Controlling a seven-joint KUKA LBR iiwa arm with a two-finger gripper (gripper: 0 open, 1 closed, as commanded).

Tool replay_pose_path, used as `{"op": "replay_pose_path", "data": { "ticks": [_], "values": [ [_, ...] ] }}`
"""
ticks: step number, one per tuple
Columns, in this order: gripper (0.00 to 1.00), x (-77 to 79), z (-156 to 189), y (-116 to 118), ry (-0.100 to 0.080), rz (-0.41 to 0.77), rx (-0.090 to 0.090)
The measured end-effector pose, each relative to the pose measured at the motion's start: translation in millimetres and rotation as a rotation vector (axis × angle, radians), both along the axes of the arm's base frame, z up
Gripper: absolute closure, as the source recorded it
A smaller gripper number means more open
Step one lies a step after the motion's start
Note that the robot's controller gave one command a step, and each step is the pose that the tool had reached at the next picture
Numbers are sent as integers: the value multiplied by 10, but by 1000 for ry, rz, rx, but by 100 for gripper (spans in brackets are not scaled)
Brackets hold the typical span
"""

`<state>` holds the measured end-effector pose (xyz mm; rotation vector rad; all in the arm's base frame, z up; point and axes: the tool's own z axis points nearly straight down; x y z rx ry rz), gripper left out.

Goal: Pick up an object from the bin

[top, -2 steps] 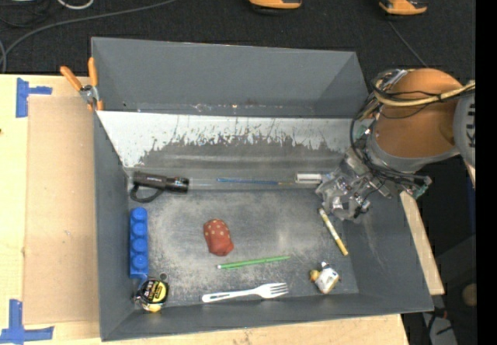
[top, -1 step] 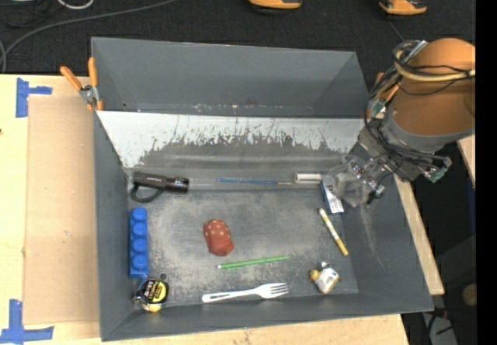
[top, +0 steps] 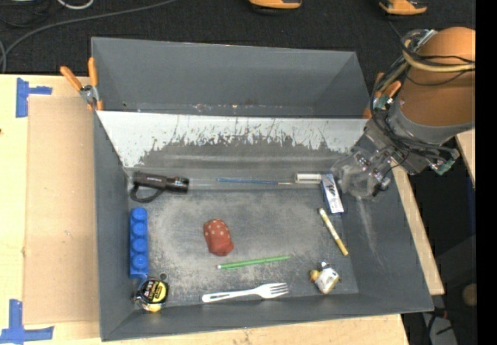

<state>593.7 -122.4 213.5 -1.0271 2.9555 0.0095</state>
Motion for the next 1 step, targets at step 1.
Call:
{"op": "replay_pose_path", "data": {
  "ticks": [1],
  "values": [
    [100, 173, -433, -184, -3, 50, 0]
  ]
}}
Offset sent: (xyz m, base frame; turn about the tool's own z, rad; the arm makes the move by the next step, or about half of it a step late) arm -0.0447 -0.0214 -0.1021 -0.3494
